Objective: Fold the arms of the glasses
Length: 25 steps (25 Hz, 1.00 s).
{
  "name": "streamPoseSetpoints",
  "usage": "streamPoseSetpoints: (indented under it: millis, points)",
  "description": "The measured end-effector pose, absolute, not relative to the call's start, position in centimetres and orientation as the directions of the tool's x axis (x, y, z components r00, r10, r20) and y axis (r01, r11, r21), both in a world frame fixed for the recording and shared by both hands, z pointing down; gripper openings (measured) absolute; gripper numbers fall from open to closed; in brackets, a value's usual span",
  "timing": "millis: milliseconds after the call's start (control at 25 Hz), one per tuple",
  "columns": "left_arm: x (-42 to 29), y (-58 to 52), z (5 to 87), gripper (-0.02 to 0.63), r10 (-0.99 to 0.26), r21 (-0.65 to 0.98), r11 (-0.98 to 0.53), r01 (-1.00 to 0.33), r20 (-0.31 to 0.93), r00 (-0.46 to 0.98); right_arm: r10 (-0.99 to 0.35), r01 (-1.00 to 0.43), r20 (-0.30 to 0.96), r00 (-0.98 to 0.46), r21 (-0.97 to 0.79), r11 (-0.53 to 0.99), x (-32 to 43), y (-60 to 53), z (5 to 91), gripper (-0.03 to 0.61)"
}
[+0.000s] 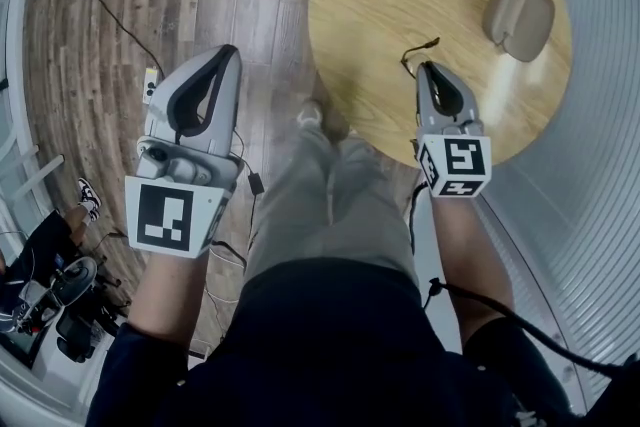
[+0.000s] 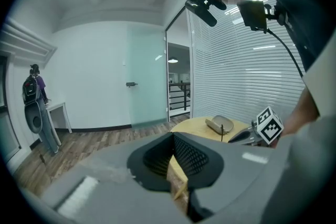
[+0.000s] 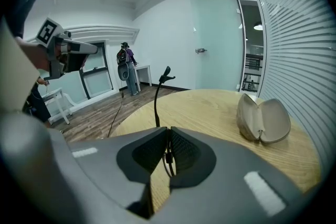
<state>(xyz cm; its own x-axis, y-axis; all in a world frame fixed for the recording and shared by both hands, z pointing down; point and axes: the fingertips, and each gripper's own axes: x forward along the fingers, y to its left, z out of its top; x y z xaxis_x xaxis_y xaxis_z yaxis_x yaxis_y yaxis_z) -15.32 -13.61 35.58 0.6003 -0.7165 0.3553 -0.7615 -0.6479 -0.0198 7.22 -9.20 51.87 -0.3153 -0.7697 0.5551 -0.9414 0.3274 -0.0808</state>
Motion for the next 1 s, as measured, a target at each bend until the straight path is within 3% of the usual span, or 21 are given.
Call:
streamPoseSetpoints:
  millis: [1000]
  points:
    - [-19.4, -13.8, 36.6, 0.002, -0.750, -0.007, -0.580, -0.814, 0.394, 0.531, -0.626, -0.927, 0.734, -0.264, -0.015, 0.375, 5.5, -10.7, 55.6, 0.043]
